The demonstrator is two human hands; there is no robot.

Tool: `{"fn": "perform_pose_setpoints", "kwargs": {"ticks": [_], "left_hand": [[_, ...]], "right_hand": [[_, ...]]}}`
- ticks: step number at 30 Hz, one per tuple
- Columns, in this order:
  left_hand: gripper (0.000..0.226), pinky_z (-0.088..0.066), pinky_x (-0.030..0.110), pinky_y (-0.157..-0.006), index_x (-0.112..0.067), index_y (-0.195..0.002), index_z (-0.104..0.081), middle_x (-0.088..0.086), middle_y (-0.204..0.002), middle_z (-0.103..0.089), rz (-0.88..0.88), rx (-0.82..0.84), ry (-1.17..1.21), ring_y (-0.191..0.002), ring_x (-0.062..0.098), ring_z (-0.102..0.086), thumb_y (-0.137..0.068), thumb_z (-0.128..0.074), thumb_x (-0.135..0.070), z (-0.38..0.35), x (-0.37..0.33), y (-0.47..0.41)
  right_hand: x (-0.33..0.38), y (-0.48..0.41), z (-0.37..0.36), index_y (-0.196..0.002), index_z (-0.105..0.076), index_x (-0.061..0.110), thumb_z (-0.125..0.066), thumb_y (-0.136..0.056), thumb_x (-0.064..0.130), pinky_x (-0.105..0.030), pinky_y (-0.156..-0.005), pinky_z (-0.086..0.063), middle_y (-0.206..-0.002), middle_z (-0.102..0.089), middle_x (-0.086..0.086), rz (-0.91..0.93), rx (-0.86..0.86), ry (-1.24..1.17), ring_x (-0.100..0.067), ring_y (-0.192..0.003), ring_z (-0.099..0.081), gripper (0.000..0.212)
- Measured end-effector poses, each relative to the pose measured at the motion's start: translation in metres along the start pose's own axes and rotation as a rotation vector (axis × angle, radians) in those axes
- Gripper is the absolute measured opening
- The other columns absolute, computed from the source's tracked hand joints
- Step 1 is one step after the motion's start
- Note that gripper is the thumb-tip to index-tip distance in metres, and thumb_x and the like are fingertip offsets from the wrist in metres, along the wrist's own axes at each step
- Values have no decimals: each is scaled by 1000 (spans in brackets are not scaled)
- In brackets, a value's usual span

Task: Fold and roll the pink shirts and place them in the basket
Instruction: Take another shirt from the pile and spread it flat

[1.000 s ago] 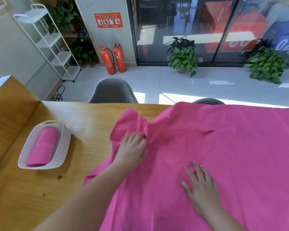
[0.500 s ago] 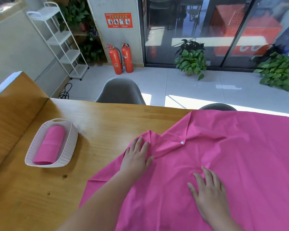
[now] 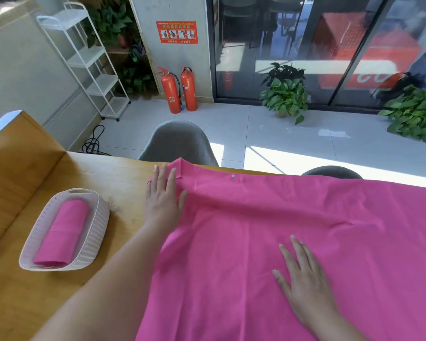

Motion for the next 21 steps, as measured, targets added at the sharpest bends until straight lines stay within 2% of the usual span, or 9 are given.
{"fn": "perform_pose_setpoints", "kwargs": {"ticks": [2,4,6,9,13,17,21], "left_hand": [[70,-19,57,-129,-16,-166,-28,9,-176,-14,-51,48,0,-164,28,-2,-105,-54,-39,-19,2,15],[71,-22,55,-129,-21,-167,-24,5,-177,-11,-4,193,-12,-164,28,-3,-106,-47,-50,-43,3,36],[75,-19,52,-131,-26,-168,-19,5,-177,-6,78,288,-26,-163,30,-7,-105,-41,-60,-60,8,51],[79,-13,50,-132,-26,-168,-18,6,-177,-7,76,275,-62,-162,31,-10,-103,-34,-68,-64,16,46],[85,-3,52,-132,-29,-169,-14,-1,-178,-4,64,315,-112,-163,29,-2,-101,-21,-79,-63,33,10],[87,-6,59,-130,-34,-168,-13,-8,-177,-4,69,349,-141,-162,27,-4,-98,-15,-85,-66,53,-23],[87,-3,57,-131,-32,-169,-15,-6,-178,-2,109,325,-146,-163,26,-1,-99,-15,-83,-70,62,-51]], "right_hand": [[6,-11,-2,-168,-21,32,-12,-101,75,-42,-128,-21,-178,6,4,7,8,0,-19,-164,1,81],[10,-24,-3,-168,-23,32,-12,-100,76,-42,-127,-24,-178,5,5,13,6,6,-18,-164,-1,81],[13,-38,-1,-166,-32,30,-17,-100,74,-45,-124,-32,-178,-4,2,10,-19,16,-21,-163,-10,81],[15,-63,10,-164,-37,25,-24,-100,71,-51,-123,-33,-177,-10,-4,-38,-75,-1,-27,-162,-15,79],[11,-101,33,-165,-31,18,-33,-101,62,-54,-129,-19,-176,-14,-14,-108,-183,6,-35,-162,-12,78],[-3,-142,30,-163,-35,16,-11,-103,74,-56,-126,-28,-165,-41,-14,-193,-72,75,-34,-154,-34,87],[-2,-174,25,-167,-22,24,-9,-99,76,-51,-129,-24,-173,-24,-13,-233,4,100,-32,-159,-22,87]]}}
Point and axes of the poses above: each hand's wrist, its own y-axis away from the middle knuckle, its own z-axis out of the back of the hand, x = y × z, the point moved 3 cm from there along -y, towards the middle knuckle
